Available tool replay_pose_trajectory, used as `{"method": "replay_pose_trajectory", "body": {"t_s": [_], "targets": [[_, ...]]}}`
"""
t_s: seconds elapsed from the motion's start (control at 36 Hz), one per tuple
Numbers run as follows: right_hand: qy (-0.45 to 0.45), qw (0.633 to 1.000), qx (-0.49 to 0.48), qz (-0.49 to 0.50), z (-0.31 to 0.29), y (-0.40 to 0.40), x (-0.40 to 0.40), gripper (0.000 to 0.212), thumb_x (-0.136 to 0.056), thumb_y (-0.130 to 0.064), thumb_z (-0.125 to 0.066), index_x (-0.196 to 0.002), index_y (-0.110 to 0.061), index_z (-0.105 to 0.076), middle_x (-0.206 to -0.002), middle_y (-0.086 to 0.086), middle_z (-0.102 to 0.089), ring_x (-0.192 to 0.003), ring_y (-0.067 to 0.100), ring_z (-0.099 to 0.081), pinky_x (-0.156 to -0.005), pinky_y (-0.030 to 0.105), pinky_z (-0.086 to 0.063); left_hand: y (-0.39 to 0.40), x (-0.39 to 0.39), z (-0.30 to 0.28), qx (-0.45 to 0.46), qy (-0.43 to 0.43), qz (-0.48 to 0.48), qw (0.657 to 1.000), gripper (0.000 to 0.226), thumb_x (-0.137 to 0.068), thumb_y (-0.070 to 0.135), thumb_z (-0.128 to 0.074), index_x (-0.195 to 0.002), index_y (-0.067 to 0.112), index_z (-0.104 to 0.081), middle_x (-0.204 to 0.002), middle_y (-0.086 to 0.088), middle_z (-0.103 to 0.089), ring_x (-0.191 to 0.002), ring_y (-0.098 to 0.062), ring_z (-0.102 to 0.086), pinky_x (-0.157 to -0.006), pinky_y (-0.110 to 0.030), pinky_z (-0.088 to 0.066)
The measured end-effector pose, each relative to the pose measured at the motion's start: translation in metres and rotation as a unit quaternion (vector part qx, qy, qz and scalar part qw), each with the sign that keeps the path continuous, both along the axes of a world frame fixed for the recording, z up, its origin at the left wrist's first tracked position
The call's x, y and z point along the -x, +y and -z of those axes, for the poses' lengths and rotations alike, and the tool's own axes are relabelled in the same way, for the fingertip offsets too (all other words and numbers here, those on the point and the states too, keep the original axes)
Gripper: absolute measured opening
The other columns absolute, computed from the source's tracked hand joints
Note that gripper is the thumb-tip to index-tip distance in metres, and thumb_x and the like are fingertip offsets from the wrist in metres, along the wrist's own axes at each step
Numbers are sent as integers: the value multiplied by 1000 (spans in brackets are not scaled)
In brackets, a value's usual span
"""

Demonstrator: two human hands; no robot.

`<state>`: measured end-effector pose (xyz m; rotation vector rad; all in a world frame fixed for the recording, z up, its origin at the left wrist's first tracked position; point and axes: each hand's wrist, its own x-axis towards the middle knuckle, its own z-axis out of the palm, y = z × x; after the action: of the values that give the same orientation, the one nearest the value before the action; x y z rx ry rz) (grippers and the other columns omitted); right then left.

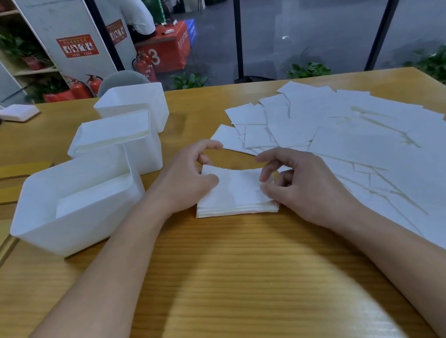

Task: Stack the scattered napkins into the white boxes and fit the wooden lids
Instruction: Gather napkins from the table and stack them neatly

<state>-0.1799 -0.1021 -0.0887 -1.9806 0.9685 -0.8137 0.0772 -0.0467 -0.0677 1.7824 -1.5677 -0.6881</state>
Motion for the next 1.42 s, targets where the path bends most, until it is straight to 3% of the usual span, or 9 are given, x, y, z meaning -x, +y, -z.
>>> {"method": "replay_pose_trajectory", "body": {"t_s": [0.14, 0.22, 0.33, 0.47, 0.75, 0.94, 1.14, 1.28, 1.42], "targets": [[37, 998, 51, 31, 3, 0, -1, 19, -91, -26, -82, -108, -34, -76, -95, -15, -72, -68, 12, -61, -70, 24, -53, -2, -4, 3, 6, -60, 5, 998, 51, -89, 18, -70, -133, 43, -66, -106, 6, -59, -72, -6, -52, -73, -30, -48], [66, 990, 111, 56, 3, -5, -3, 13, -94, -41, -77, -106, -36, -75, -102, -18, -68, -84, 7, -60, -73, 18, -45, -4, -1, 9, 38, -78, -14, 996, 30, -95, 20, -67, -116, 40, -72, -107, 14, -56, -89, -2, -53, -77, -20, -40], [180, 970, 162, 26, 8, -14, -7, 41, -99, -59, -64, -130, -33, -72, -141, -17, -62, -127, 12, -49, -103, 26, -36, -7, 4, 20, 54, -91, -20, 994, 20, -100, 23, -64, -104, 40, -74, -110, 21, -59, -111, 0, -53, -83, -16, -40], [286, 942, 176, -26, 13, -17, -13, 71, -101, -79, -33, -155, -35, -48, -166, -18, -42, -148, 19, -33, -122, 45, -21, -12, 2, 29, 62, -98, -15, 993, 14, -104, 30, -65, -105, 41, -73, -110, 23, -63, -115, -2, -55, -84, -16, -39], [319, 928, 191, -34, 13, -12, -19, 85, -95, -87, -21, -157, -31, -35, -157, -13, -49, -150, 19, -29, -124, 46, -17, -14, 3, 33, 61, -93, -9, 994, 13, -104, 37, -66, -114, 43, -72, -118, 24, -62, -121, 1, -54, -93, -23, -43], [332, 919, 211, -30, 14, -12, -19, 88, -94, -90, -19, -160, -34, -36, -173, -14, -26, -152, 21, -24, -123, 45, -16, -14, 5, 34, 59, -112, -7, 992, 17, -104, 38, -65, -119, 42, -73, -120, 24, -62, -121, 0, -52, -92, -20, -41], [298, 933, 198, -37, 12, -16, -15, 78, -97, -87, -19, -146, -36, -51, -155, -21, -51, -145, 18, -33, -123, 46, -17, -14, 4, 34, 78, -94, -37, 992, 27, -105, 36, -64, -131, 39, -70, -121, 25, -58, -119, 0, -53, -97, -23, -44], [224, 953, 199, -55, 8, -15, -10, 54, -105, -76, -33, -128, -41, -67, -120, -26, -65, -128, 7, -44, -121, 42, -21, -16, -3, 34, 86, -119, -65, 987, 26, -108, 32, -61, -131, 38, -72, -130, 19, -57, -128, -11, -47, -99, -21, -38], [203, 961, 181, -52, 11, -16, -12, 58, -103, -75, -30, -128, -41, -70, -153, -17, -56, -142, 10, -40, -123, 43, -21, -16, -3, 34, 61, -132, -71, 987, 36, -111, 34, -55, -147, 35, -63, -139, 15, -61, -140, -14, -43, -112, -34, -40]]}}
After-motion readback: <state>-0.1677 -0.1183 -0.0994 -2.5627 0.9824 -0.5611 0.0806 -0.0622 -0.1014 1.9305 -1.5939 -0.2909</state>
